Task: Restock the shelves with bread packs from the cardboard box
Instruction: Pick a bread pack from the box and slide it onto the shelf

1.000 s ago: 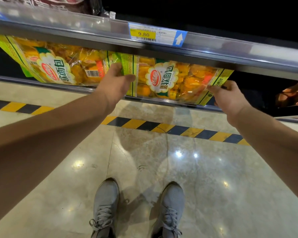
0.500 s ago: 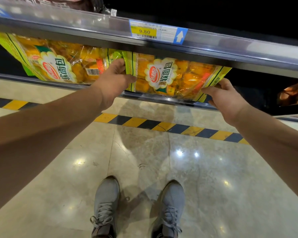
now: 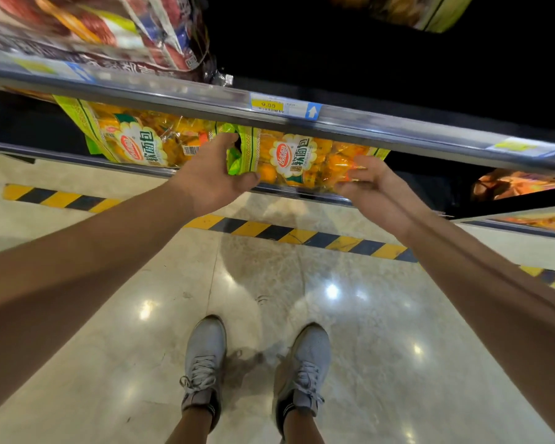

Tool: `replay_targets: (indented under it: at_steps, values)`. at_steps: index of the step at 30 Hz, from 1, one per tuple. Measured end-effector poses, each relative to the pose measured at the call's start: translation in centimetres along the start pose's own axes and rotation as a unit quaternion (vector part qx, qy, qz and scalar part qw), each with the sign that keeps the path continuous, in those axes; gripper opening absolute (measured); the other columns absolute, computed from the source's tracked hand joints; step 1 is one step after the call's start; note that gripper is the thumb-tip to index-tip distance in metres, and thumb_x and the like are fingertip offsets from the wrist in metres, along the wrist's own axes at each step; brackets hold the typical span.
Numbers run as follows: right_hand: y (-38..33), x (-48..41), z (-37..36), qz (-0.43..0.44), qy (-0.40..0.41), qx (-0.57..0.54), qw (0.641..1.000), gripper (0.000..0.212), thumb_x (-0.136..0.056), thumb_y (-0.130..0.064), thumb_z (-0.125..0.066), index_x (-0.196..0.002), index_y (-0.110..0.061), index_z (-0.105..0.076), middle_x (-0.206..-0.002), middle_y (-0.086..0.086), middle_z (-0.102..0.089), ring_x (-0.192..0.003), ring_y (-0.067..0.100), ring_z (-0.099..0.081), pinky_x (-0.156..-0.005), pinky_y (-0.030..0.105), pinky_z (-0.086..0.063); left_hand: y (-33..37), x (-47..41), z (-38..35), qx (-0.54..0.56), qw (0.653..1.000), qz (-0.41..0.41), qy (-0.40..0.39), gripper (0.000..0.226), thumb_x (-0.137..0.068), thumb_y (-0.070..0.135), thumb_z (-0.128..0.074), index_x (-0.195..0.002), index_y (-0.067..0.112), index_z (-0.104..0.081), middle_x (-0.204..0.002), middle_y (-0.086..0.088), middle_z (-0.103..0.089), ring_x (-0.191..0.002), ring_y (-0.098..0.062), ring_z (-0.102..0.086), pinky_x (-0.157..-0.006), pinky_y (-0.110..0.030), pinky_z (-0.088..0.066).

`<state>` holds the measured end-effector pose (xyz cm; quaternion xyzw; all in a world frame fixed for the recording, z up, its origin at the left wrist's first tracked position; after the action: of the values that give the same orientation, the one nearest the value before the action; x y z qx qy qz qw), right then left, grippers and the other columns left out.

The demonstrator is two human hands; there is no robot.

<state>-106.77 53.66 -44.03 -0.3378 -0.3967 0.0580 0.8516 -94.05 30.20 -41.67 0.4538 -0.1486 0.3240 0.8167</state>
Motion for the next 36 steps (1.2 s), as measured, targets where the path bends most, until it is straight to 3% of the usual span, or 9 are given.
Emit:
replay_targets:
  at_steps: [3, 6, 11, 14, 18, 22, 26, 32, 36]
  values:
    - [-5.4, 5.0, 1.1, 0.108, 0.032, 0.096, 0.989, 0.057, -0.096, -0.039, -0.066, -0.148, -0.029, -0.044, -0.135, -0.013, -0.057, -0.122, 0.011, -0.052, -0.102, 0.028, -0.043, 3.3, 4.5, 2.7, -0.098, 0.994, -0.052, 0.024, 0.082, -0.092, 0.038, -0.072, -0.159, 0.020, -0.028, -0.161, -0.002, -0.034, -0.146, -0.024, -0.035, -0.113, -0.037, -0.037]
    - [-11.1, 10.6, 2.0, 0.215, 0.071, 0.248, 0.942, 0.062, -0.095, -0.041, -0.065, -0.151, -0.023, -0.044, -0.140, 0.000, -0.057, -0.130, 0.021, -0.050, -0.102, 0.034, -0.042, 7.3, 9.6, 5.7, -0.207, 0.969, -0.120, 0.056, 0.078, -0.091, 0.040, -0.072, -0.155, 0.018, -0.035, -0.153, -0.007, -0.039, -0.141, -0.030, -0.037, -0.111, -0.040, -0.036]
    - [-19.2, 20.4, 5.3, 0.275, 0.119, 0.329, 0.895, 0.058, -0.090, -0.038, -0.068, -0.143, -0.021, -0.053, -0.126, 0.005, -0.059, -0.120, 0.031, -0.054, -0.098, 0.044, -0.043, 14.3, 18.3, 10.7, -0.342, 0.916, -0.180, 0.109, 0.079, -0.084, 0.044, -0.072, -0.150, 0.015, -0.042, -0.155, -0.011, -0.040, -0.140, -0.036, -0.039, -0.112, -0.055, -0.040]
    - [-24.3, 26.5, 7.6, 0.308, 0.147, 0.353, 0.871, 0.058, -0.092, -0.037, -0.067, -0.146, -0.022, -0.052, -0.133, 0.004, -0.057, -0.125, 0.029, -0.051, -0.103, 0.042, -0.039, 18.7, 23.3, 14.3, -0.385, 0.890, -0.199, 0.145, 0.079, -0.081, 0.043, -0.074, -0.149, 0.015, -0.044, -0.156, -0.013, -0.040, -0.144, -0.038, -0.035, -0.113, -0.055, -0.035]
    - [-31.4, 34.0, 10.2, 0.327, 0.166, 0.392, 0.843, 0.053, -0.092, -0.035, -0.066, -0.141, -0.022, -0.053, -0.133, 0.001, -0.055, -0.126, 0.026, -0.048, -0.102, 0.039, -0.037, 24.1, 29.3, 19.8, -0.418, 0.868, -0.192, 0.186, 0.078, -0.079, 0.049, -0.077, -0.144, 0.015, -0.048, -0.157, -0.015, -0.039, -0.146, -0.039, -0.032, -0.118, -0.057, -0.029]
    - [-37.2, 41.3, 12.3, 0.355, 0.191, 0.400, 0.823, 0.061, -0.092, -0.043, -0.067, -0.146, -0.022, -0.049, -0.143, 0.006, -0.050, -0.132, 0.028, -0.047, -0.106, 0.043, -0.039, 28.2, 35.5, 25.9, -0.427, 0.865, -0.158, 0.213, 0.085, -0.085, 0.054, -0.070, -0.155, 0.022, -0.034, -0.164, -0.009, -0.026, -0.153, -0.033, -0.019, -0.124, -0.054, -0.017]
    - [-41.7, 47.1, 13.7, 0.353, 0.183, 0.412, 0.820, 0.067, -0.095, -0.047, -0.063, -0.153, -0.026, -0.038, -0.155, 0.006, -0.038, -0.141, 0.028, -0.037, -0.115, 0.043, -0.032, 30.9, 42.3, 31.5, -0.418, 0.854, -0.145, 0.273, 0.085, -0.081, 0.051, -0.075, -0.152, 0.018, -0.042, -0.161, -0.012, -0.035, -0.149, -0.036, -0.027, -0.120, -0.057, -0.023]
    - [-46.8, 53.0, 13.3, 0.411, 0.163, 0.418, 0.794, 0.067, -0.094, -0.050, -0.064, -0.151, -0.027, -0.039, -0.150, 0.004, -0.043, -0.139, 0.028, -0.040, -0.112, 0.043, -0.037, 32.8, 49.6, 36.7, -0.410, 0.845, -0.083, 0.334, 0.083, -0.085, 0.060, -0.067, -0.153, 0.025, -0.035, -0.163, -0.006, -0.028, -0.151, -0.031, -0.022, -0.122, -0.052, -0.020]
    - [-49.7, 54.9, 11.7, 0.461, 0.144, 0.422, 0.767, 0.069, -0.095, -0.050, -0.063, -0.154, -0.027, -0.036, -0.154, 0.003, -0.040, -0.139, 0.027, -0.040, -0.111, 0.043, -0.037, 31.2, 53.4, 38.3, -0.373, 0.843, -0.042, 0.384, 0.080, -0.082, 0.057, -0.069, -0.150, 0.027, -0.040, -0.161, -0.003, -0.031, -0.150, -0.028, -0.023, -0.125, -0.051, -0.016]
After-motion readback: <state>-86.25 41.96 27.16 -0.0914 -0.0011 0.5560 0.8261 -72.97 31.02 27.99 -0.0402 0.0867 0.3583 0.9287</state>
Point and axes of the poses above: each hand's wrist, its own x-axis away from the middle knuckle, its own z-axis out of the back of the hand, y = z × x, the point moved 7 cm from there along -x, towards the middle knuckle
